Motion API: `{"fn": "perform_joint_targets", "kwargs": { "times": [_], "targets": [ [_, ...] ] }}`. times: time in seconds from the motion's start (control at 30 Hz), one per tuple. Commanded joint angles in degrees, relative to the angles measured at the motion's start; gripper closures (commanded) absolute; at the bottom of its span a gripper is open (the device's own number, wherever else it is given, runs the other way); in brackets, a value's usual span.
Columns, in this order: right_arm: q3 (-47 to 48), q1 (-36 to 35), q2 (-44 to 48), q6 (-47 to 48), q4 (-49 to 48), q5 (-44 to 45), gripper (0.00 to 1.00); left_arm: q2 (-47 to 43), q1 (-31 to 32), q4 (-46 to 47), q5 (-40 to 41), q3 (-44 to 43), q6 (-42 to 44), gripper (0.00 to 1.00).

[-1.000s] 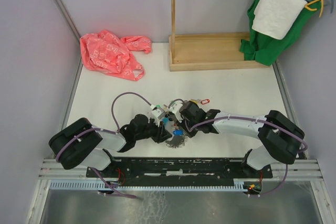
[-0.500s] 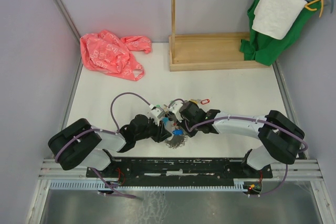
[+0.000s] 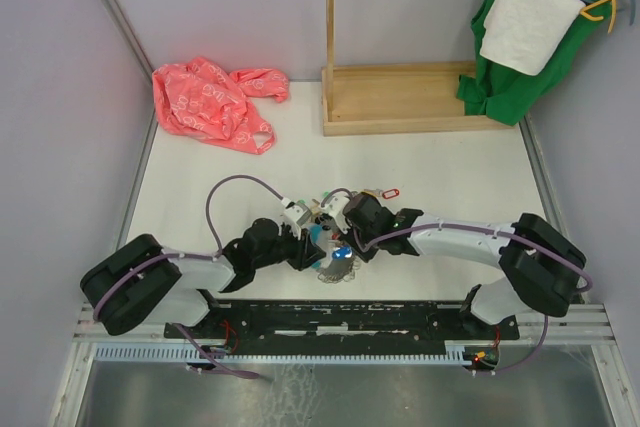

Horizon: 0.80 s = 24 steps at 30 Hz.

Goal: Put the keys on the keyring

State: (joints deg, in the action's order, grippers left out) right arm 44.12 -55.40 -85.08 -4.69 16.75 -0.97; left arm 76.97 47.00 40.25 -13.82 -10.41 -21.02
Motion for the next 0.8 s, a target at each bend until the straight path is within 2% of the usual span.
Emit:
{"fn": "perform_joint_targets", "kwargs": {
  "times": [0.0,0.3,0.53,0.77],
  "targets": [
    [1.3,0.0,3.9,3.8,0.1,-0.6,0.97,-4.7,0.1,4.4,-2.3,0.4,6.0,0.67],
    [1.5,0.0,9.8,17.0,-0.1,-5.8,0.99,-2.2,0.1,20.5,-11.0,1.0,14.1,0.65],
    [-3.9,0.0,17.3,28.0,-5.4,-13.5,0.99,-1.4,0.1,23.3,-15.7,0.8,22.2,0.63],
    [-6.9,0.0,20.4,33.2,-8.7,-15.5,0.99,-1.3,0.1,26.0,-18.3,1.0,26.9,0.62]
  ]
}}
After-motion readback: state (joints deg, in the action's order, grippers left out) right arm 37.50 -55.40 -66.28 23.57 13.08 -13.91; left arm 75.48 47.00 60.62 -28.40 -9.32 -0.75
